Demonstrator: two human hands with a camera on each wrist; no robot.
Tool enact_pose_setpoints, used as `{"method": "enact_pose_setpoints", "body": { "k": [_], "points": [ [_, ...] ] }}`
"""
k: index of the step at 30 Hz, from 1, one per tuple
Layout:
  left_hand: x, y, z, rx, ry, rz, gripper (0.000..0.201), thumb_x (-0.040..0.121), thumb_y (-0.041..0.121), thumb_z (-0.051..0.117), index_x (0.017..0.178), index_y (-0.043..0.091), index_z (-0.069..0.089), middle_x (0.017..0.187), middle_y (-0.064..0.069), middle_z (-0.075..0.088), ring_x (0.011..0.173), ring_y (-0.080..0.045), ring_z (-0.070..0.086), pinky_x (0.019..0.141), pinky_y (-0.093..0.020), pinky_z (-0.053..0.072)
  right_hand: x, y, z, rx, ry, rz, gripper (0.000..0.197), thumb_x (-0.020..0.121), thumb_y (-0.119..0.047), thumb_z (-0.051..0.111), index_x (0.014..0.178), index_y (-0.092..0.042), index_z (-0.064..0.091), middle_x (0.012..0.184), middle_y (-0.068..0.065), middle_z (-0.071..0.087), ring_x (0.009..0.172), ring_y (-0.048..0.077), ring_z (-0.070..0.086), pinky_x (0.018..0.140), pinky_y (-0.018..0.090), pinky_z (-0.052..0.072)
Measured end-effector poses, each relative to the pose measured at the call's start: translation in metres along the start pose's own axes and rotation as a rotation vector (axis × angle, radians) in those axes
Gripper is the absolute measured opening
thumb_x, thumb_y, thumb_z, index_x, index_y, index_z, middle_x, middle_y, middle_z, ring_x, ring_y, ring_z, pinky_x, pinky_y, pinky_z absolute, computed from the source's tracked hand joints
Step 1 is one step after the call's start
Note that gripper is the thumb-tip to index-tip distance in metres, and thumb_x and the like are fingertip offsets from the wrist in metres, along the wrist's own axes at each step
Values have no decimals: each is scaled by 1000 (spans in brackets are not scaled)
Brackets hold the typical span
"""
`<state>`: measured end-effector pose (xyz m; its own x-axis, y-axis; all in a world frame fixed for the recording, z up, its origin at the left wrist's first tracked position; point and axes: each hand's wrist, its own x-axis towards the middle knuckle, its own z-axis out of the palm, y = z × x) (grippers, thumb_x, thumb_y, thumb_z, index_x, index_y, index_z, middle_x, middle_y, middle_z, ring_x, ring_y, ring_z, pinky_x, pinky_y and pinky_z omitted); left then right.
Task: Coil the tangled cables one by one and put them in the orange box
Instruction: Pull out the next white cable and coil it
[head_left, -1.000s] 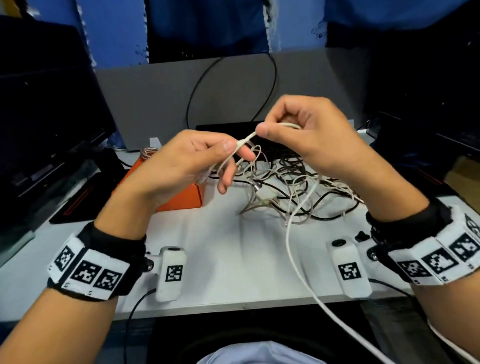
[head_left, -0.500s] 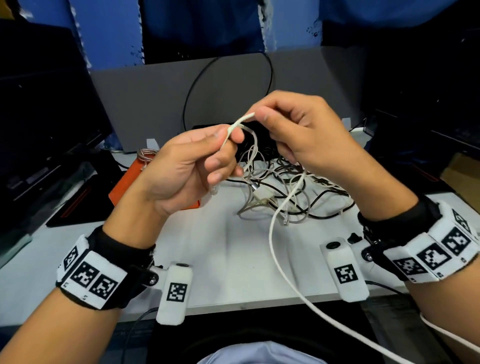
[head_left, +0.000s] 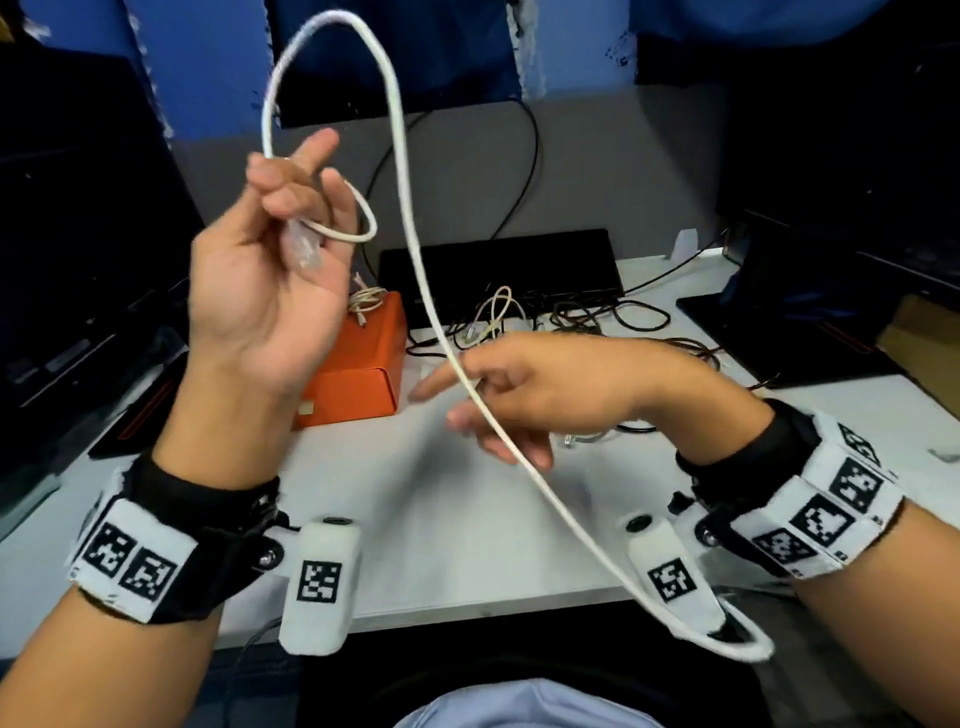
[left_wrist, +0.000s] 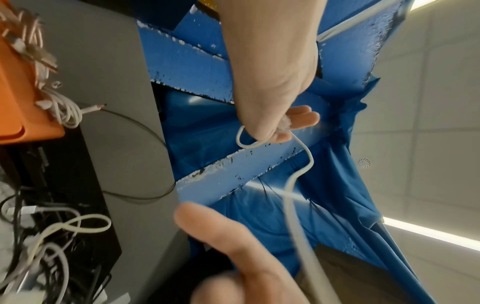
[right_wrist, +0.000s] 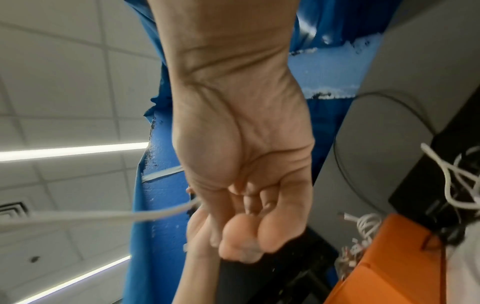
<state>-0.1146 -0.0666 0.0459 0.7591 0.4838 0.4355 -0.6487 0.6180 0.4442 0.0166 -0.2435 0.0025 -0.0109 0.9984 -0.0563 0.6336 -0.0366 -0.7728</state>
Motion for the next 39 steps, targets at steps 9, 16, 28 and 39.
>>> {"method": "enact_pose_setpoints", "body": {
  "k": [9,16,28,39],
  "points": [
    [-2,-10,-1,1001,192,71,24,108,15,41,96,10,61,56,4,50,40,-11,43,63,-26,53,-6,-21,-20,199,681,-74,33,99,1,44,115,-15,68,82,5,72,68,22,69,67,37,52],
    [-19,-33,4,1355,-205,-262,25,109,15,41,94,5,59,58,-3,52,45,-17,50,63,-29,51,-6,-15,-9,-643,891,-147,50,108,-27,39,157,-17,40,149,5,49,134,24,50,112,43,40],
    [-23,-29,6,387,-451,-470,15,102,12,43,98,7,57,59,7,35,50,-10,38,85,-33,52,-13,2,-41,-371,1137,-283,24,110,-31,47,104,-15,64,67,2,51,62,23,51,60,43,44],
    [-13,-38,4,851,-26,133,38,113,18,33,136,-8,47,73,1,63,73,-14,71,84,-35,56,9,-12,19,459,120,-41,33,107,-9,52,138,1,47,80,12,69,64,23,68,70,36,63]
  ]
}}
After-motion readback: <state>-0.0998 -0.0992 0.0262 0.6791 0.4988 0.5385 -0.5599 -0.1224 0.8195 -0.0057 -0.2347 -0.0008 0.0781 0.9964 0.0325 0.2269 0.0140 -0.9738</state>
